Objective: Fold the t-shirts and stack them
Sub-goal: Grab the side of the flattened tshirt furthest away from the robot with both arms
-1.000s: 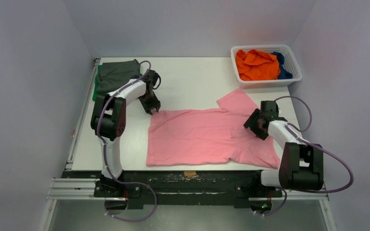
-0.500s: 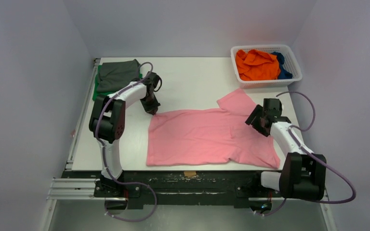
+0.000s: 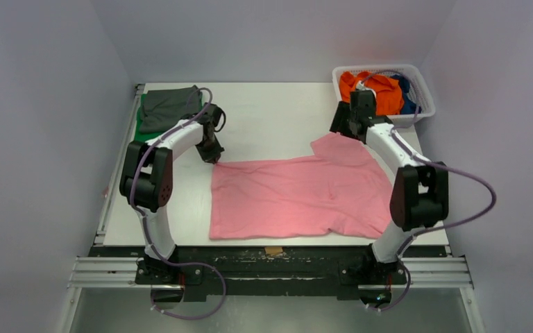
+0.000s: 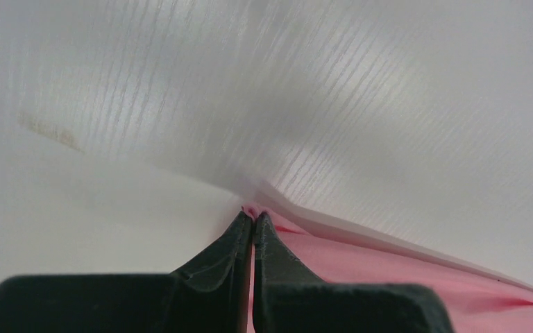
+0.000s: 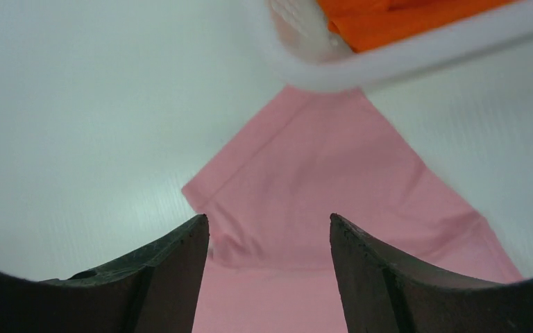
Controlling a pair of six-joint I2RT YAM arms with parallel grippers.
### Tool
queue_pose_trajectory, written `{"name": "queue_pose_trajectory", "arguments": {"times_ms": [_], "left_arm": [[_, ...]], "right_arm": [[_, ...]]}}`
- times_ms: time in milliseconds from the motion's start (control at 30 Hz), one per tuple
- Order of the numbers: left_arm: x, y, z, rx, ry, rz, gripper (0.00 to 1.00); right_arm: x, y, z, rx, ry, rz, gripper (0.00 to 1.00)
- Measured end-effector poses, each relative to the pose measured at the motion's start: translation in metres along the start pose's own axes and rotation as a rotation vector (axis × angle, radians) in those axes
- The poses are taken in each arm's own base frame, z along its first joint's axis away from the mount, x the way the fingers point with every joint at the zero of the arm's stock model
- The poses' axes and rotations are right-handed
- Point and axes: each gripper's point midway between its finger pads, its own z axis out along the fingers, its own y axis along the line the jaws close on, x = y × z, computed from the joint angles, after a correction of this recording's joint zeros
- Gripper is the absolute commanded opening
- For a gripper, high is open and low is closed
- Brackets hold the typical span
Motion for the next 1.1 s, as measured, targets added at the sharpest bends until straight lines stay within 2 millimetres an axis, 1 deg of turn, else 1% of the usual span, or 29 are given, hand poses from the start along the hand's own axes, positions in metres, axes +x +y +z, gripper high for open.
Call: {"name": "queue_pose_trajectory", "arguments": {"times_ms": [100,233,267,300,367,433,533,700,900,1000,1100], "left_arm": [[-0.006,-0.004,0.001,0.031,-0.008,-0.003,0.0],[-0.015,-0.013,0.001,0.051,-0.014,0.003,0.0],[-0.016,-0.014,0.001,0.052,-0.015,0.003,0.0],[-0.021,-0.018,-0.001,0.062,-0.026,0.001,0.0],[-0.025,-0.02,-0.004,0.068,-0.036,-0.002,0.0],[-0.027,-0.021,-0.004,0.07,-0.04,-0.003,0.0],[-0.025,-0.019,-0.004,0.063,-0.034,-0.001,0.0],[-0.023,-0.017,-0.004,0.053,-0.025,0.001,0.0],[-0.023,-0.016,-0.003,0.049,-0.026,0.0,0.0],[-0.023,-0.016,-0.003,0.049,-0.025,0.0,0.0],[-0.023,-0.016,-0.003,0.049,-0.025,0.0,0.0]], "right_arm": [[-0.011,0.012,0.047,0.035,0.029,-0.035,0.62],[-0.014,0.012,0.1,0.125,0.067,-0.072,0.61],[-0.013,0.01,0.11,0.155,0.078,-0.081,0.61],[-0.013,0.007,0.12,0.185,0.084,-0.088,0.61],[-0.011,0.002,0.132,0.231,0.095,-0.099,0.61],[-0.008,-0.003,0.136,0.272,0.11,-0.11,0.6],[-0.006,-0.009,0.136,0.317,0.117,-0.114,0.59],[-0.004,-0.014,0.138,0.349,0.115,-0.098,0.58],[0.008,-0.018,0.14,0.37,0.144,-0.072,0.55],[0.01,-0.017,0.14,0.37,0.144,-0.048,0.48],[0.013,-0.017,0.142,0.368,0.141,-0.022,0.39]]}}
